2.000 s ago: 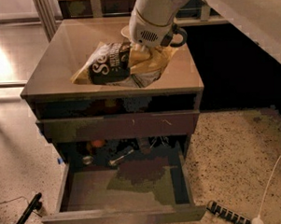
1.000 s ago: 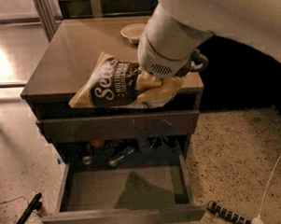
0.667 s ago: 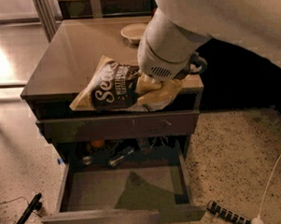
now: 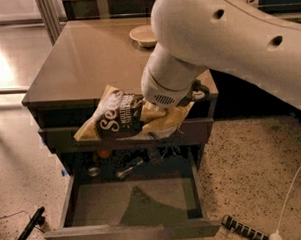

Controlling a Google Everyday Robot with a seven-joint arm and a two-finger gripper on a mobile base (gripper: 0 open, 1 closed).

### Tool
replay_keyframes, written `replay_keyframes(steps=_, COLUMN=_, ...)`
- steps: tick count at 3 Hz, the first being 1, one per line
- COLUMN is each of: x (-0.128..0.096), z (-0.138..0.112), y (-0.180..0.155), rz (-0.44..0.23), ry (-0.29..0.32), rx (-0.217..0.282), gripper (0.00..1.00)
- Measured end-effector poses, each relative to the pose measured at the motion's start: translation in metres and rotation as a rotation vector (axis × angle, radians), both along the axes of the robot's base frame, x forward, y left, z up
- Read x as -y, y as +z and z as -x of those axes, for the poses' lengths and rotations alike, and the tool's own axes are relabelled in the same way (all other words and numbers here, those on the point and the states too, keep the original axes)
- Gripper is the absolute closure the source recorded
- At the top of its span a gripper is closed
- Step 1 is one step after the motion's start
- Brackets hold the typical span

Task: Place brown chip bag into middle drawer

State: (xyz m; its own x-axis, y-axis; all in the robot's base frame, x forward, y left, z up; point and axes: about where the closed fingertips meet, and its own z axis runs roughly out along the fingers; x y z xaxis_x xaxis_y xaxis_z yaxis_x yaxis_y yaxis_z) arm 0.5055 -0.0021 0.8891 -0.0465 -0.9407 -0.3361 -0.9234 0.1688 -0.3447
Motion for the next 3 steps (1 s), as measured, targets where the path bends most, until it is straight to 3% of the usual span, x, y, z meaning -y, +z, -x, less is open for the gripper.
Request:
replay_keyframes(steps=2, x=-0.015, z=0.021, y=-0.071, rz=0.024, ry=0.043, rx=-0.137, gripper=1.0)
replay_keyframes(steps=3, x=-0.015, z=0.021, y=-0.071, rz=0.024, ry=0.043, rx=-0.137, gripper=1.0)
